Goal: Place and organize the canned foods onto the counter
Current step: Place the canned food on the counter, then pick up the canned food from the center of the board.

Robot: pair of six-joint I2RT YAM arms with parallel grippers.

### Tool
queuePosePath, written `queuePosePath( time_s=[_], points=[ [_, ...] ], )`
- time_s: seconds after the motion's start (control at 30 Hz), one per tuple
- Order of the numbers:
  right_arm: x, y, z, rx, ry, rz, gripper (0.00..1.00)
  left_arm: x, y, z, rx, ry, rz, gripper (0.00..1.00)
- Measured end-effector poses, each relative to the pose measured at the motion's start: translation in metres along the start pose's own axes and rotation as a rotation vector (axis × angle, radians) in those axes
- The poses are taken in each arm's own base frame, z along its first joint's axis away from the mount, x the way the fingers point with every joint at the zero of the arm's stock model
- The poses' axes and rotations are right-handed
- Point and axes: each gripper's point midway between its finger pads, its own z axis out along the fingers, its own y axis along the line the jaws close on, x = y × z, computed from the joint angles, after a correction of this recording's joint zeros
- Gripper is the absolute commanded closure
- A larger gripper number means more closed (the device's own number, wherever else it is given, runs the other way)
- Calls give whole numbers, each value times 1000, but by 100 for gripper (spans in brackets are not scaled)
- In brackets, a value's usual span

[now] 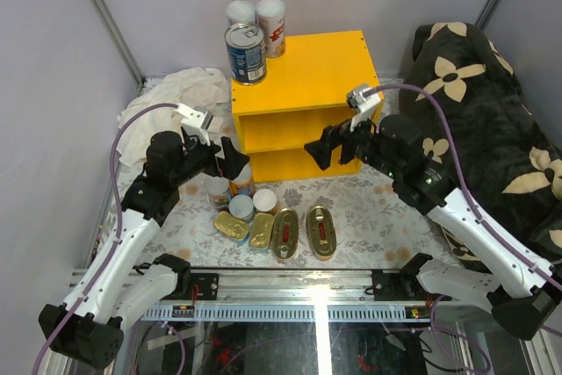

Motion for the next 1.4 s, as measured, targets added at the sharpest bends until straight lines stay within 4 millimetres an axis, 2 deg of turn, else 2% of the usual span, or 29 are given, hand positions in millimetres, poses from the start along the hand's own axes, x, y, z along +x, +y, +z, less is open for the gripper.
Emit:
queuePosePath(
  time_s=[0.17,0.23,0.33,0.43,0.67,0.8,0.87,1.13,1.23,1.3,1.4],
  points=[
    [89,-18,0,84,201,102,0,-2,9,-4,-55,-25,3,0],
    [139,-26,2,135,322,161,0,-3,11,-4,-71,-31,3,0],
    [200,-29,-10,200,474,215,0,-4,14,-5,-88,-36,3,0],
    [231,-26,-20,254,565,233,0,-5,16,-5,-100,-40,3,0],
    [250,-25,-26,321,614,255,0,-5,19,-5,-118,-43,3,0],
    [254,-11,-24,278,623,229,0,-6,20,-5,-126,-45,-2,0],
    [256,4,-20,231,637,196,0,-5,21,-5,-126,-41,-4,0],
    [255,97,14,-87,627,46,0,15,33,6,-177,57,-64,0],
    [258,124,28,-142,626,4,0,18,38,10,-206,84,-95,0],
    [263,134,38,-134,633,-12,1,22,41,11,-224,97,-118,0],
    [272,135,51,-53,644,2,7,23,44,9,-245,99,-141,0]
  ],
)
